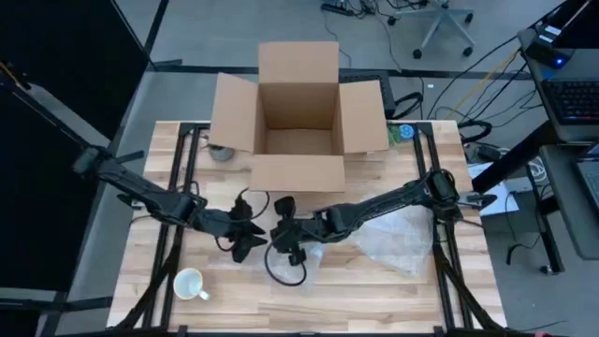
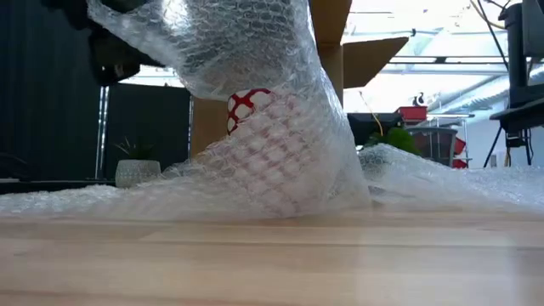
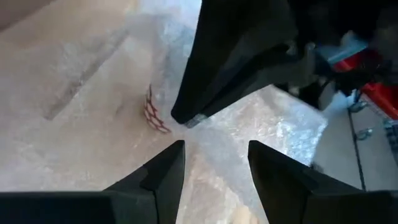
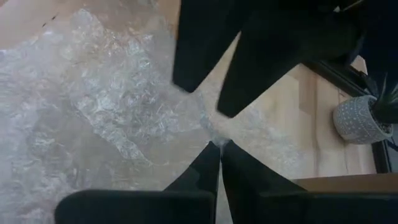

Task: Wrap mug
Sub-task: Wrap the red mug with the left bubble wrap

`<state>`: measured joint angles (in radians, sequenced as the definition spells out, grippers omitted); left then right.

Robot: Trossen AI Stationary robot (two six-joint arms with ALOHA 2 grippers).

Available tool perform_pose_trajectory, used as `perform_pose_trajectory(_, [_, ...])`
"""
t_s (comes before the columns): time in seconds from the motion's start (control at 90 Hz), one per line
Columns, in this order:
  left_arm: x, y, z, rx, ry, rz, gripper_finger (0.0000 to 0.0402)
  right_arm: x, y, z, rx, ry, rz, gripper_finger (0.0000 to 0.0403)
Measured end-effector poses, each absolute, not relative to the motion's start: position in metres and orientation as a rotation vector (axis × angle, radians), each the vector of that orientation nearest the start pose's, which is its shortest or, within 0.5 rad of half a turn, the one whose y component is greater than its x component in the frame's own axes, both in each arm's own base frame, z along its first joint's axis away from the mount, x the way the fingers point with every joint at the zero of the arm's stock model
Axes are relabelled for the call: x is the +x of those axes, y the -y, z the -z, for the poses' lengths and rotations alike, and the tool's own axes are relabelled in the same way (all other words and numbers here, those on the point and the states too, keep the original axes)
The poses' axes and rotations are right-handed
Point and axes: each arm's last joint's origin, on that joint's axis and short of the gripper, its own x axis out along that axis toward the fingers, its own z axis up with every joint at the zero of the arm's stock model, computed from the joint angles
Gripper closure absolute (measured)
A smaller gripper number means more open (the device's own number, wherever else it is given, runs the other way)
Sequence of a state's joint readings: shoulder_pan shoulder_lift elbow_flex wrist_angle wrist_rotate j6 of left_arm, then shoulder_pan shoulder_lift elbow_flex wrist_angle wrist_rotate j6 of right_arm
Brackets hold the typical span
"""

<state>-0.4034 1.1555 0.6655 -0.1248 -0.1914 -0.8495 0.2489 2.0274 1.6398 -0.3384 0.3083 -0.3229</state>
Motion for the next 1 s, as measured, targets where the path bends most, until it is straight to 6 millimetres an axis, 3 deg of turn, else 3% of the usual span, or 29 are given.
perform_pose_trajectory(0.311, [0.23, 0.09, -0.207, -0.583, -0.69, -0.119, 0.0245, 0.446, -0.104, -0.241, -0.512, -0.7, -0.057, 0.0403])
perform_pose_trajectory(0.4, [0.231, 0.09, -0.205, -0.571, -0.685, -0.143, 0.0278, 0.446, -0.104, -0.241, -0.512, -0.699, -0.057, 0.0403])
perform_pose_trajectory(0.556, [0.232, 0.089, -0.205, -0.537, -0.672, -0.158, 0.0383, 0.447, -0.104, -0.242, -0.484, -0.683, -0.045, 0.0403])
perform_pose_trajectory(0.711, [0.23, 0.092, -0.205, -0.532, -0.676, -0.148, 0.0395, 0.445, -0.104, -0.244, -0.489, -0.687, -0.042, 0.0389])
perform_pose_trajectory(0.878, [0.228, 0.096, -0.204, -0.525, -0.684, -0.132, 0.04, 0.434, -0.103, -0.272, -0.38, -0.634, -0.012, 0.0342])
perform_pose_trajectory(1.0, [0.226, 0.099, -0.204, -0.538, -0.694, -0.13, 0.0401, 0.414, -0.1, -0.295, -0.328, -0.667, 0.002, 0.031])
